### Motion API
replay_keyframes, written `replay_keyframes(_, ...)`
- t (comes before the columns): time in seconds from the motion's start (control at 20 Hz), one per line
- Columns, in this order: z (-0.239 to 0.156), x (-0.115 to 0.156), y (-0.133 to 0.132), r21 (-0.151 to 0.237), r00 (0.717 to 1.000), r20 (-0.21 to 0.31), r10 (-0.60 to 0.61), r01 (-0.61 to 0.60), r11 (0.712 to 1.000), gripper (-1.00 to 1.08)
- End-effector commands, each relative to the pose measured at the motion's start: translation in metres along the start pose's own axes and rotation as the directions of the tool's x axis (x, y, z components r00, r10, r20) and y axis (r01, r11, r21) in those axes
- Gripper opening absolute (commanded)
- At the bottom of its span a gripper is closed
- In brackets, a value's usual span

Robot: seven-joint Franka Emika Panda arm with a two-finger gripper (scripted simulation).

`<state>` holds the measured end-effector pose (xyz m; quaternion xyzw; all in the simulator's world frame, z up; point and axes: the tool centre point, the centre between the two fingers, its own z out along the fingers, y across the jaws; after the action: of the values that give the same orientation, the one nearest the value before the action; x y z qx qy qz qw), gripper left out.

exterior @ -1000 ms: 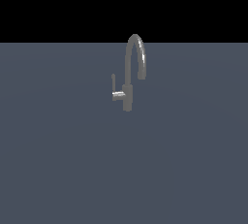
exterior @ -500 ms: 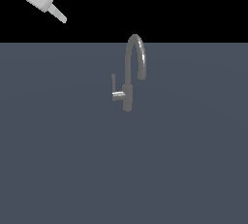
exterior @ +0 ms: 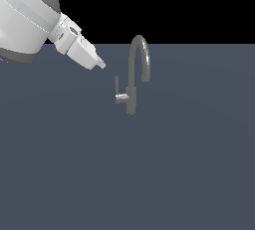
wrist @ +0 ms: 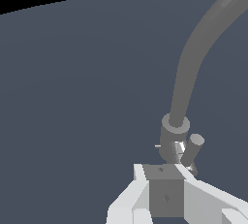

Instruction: Turn on the faucet by rotating a designated handle.

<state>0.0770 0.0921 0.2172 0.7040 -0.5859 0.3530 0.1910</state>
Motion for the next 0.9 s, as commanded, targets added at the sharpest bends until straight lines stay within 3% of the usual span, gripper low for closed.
replay_keyframes(0.0, 0.029, -0.005, 0.004, -0.026, 1.0, 0.003, 0.026, -0.026, 0.999, -1.0)
replay_keyframes(0.35, 0.071, -0.011, 0.012, -0.067, 0.998, 0.003, 0.064, -0.063, 0.996, -1.0)
replay_keyframes(0.85, 0.07, -0.008, 0.024, -0.07, 0.998, 0.003, 0.065, -0.065, 0.995, -1.0)
